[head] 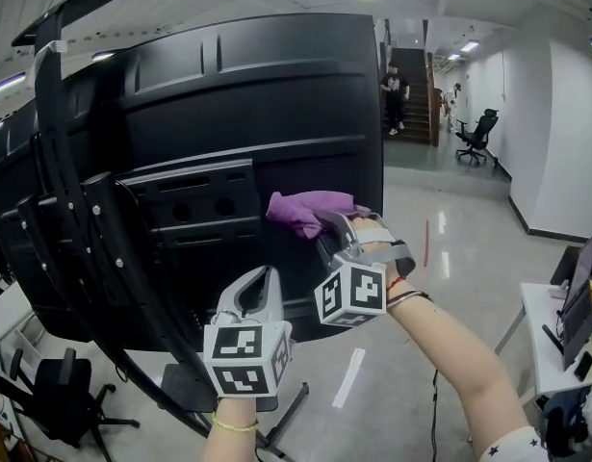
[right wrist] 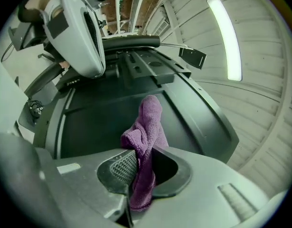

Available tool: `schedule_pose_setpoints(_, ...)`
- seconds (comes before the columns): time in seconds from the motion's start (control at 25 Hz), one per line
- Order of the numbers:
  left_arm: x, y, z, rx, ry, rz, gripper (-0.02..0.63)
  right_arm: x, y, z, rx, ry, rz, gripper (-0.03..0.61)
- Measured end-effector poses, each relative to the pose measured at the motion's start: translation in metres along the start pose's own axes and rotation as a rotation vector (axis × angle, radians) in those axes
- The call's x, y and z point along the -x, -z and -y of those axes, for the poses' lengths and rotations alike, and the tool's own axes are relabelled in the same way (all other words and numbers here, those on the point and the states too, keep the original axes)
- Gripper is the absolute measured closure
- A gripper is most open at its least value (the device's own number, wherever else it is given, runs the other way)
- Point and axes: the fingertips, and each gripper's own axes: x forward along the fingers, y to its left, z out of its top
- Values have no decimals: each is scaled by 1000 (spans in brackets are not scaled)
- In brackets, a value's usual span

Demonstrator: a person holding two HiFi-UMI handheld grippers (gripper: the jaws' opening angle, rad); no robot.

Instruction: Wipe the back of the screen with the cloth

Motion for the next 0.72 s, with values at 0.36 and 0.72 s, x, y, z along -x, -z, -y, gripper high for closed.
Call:
schedule_pose_setpoints(0.36, 22, 130, -1, 47, -55, -105, 606, 37, 35, -165, -79, -252, -87, 525)
schedule_pose_setpoints(0.72, 37, 201, -4, 140, -81, -215, 606, 58, 39, -202, -196, -223, -115, 525)
